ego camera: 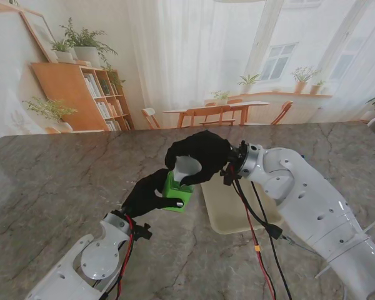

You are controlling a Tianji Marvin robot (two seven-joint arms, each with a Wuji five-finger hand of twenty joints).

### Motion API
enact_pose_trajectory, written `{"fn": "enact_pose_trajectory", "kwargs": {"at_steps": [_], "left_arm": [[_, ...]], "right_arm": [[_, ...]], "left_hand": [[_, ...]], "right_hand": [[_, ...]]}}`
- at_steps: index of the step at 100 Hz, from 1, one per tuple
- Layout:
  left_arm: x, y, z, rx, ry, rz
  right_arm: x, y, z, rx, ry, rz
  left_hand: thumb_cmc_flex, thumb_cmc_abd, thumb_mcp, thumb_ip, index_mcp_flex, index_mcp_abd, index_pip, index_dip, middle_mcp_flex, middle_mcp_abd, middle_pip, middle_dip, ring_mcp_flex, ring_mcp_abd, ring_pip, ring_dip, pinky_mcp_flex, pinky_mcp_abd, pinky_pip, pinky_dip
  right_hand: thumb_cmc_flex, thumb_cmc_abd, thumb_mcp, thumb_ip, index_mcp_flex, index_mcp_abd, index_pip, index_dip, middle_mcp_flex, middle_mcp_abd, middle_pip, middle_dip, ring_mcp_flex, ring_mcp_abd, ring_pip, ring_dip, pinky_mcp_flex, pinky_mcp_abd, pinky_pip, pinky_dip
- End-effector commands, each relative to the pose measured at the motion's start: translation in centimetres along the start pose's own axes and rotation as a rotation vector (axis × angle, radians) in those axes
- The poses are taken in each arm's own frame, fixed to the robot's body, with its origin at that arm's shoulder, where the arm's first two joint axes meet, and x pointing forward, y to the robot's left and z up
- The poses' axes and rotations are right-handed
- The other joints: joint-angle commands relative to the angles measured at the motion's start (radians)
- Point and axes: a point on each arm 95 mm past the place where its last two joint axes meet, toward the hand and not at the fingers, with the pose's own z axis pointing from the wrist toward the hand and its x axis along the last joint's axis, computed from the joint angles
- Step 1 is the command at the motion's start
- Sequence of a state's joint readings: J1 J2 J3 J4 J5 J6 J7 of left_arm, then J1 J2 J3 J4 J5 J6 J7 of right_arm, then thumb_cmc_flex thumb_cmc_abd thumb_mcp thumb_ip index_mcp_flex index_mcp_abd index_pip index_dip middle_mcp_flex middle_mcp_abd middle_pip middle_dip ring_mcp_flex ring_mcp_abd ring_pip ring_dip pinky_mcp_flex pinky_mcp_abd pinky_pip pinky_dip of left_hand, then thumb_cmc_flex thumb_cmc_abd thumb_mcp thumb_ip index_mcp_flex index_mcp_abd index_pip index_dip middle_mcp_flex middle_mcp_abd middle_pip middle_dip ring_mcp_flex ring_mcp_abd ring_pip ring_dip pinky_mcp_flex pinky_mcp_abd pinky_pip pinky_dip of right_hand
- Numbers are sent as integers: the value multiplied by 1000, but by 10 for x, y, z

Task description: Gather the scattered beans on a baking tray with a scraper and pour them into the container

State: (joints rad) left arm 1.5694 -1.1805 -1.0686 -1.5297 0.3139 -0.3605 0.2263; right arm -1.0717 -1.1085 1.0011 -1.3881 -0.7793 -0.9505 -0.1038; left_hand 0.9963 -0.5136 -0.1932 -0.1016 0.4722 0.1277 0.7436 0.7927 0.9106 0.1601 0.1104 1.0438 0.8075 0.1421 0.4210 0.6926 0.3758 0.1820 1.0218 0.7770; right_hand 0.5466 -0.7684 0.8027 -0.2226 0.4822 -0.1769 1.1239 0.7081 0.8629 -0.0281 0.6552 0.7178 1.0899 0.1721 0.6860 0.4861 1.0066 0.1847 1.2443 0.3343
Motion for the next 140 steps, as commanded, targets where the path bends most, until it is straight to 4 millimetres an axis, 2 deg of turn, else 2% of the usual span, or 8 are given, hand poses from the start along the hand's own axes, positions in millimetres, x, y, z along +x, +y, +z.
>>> {"fn": "enact_pose_trajectory", "kwargs": {"at_steps": [1,33,43,52,61,75,110,140], "left_arm": [[5,-1,3,16,9,-10],[6,-1,3,23,12,-5],[6,-1,3,22,13,-6],[7,-1,3,24,11,-5],[7,-2,3,27,8,-2],[7,-3,2,31,2,3],[7,-5,3,38,-13,9],[6,-6,3,51,-23,-3]], "right_arm": [[8,-7,-1,19,41,19],[10,-14,-4,14,33,39],[10,-16,-2,9,29,37],[11,-17,-3,14,25,12],[12,-17,-4,22,12,0],[14,-15,-7,31,-9,-25],[19,-10,-12,74,-52,-63],[20,-8,-14,80,-120,-88]], "left_hand": [[253,145,185,87,104,-225,172,51,132,-195,149,51,25,-40,11,5,1,-7,-1,26],[253,146,184,87,104,-226,172,50,132,-196,149,50,25,-42,13,6,1,-7,0,28],[254,147,185,87,103,-226,172,51,131,-196,149,50,24,-41,12,5,1,-8,-1,28],[252,148,184,87,103,-226,172,50,131,-196,149,49,24,-42,12,5,2,-8,-1,28],[253,148,185,87,102,-224,171,50,130,-196,149,50,23,-41,12,5,1,-8,-1,28],[253,147,184,87,102,-225,172,50,131,-195,150,50,24,-41,13,6,1,-8,-1,29],[253,149,185,88,102,-224,173,51,131,-196,151,51,23,-41,15,7,1,-10,0,30],[251,151,184,88,98,-224,172,51,129,-195,151,51,22,-41,15,7,1,-9,1,30]], "right_hand": [[229,21,232,19,-17,-21,21,-18,71,-52,108,35,62,-295,24,37,23,-327,3,15],[221,22,234,17,-20,-17,16,-20,68,-47,105,37,61,-295,25,37,24,-325,4,17],[149,22,237,9,-34,-4,-11,-23,46,-38,89,45,36,-287,37,49,5,-277,3,25],[29,86,227,31,-51,20,-85,0,0,-41,82,40,11,-302,74,59,-8,-226,4,51],[-88,202,163,135,-61,52,-218,81,-58,-36,84,-21,-26,-273,121,72,-33,-159,-6,94],[-212,325,-6,149,-114,94,-396,83,-139,-10,28,-38,-83,-229,149,85,-85,-90,-11,125],[-240,450,-232,167,-130,142,-666,132,-254,77,-161,-94,-249,-124,19,61,-331,47,-39,146],[-250,535,-296,176,-186,186,-795,141,-339,143,-317,-153,-357,-51,-118,18,-464,122,-83,158]]}}
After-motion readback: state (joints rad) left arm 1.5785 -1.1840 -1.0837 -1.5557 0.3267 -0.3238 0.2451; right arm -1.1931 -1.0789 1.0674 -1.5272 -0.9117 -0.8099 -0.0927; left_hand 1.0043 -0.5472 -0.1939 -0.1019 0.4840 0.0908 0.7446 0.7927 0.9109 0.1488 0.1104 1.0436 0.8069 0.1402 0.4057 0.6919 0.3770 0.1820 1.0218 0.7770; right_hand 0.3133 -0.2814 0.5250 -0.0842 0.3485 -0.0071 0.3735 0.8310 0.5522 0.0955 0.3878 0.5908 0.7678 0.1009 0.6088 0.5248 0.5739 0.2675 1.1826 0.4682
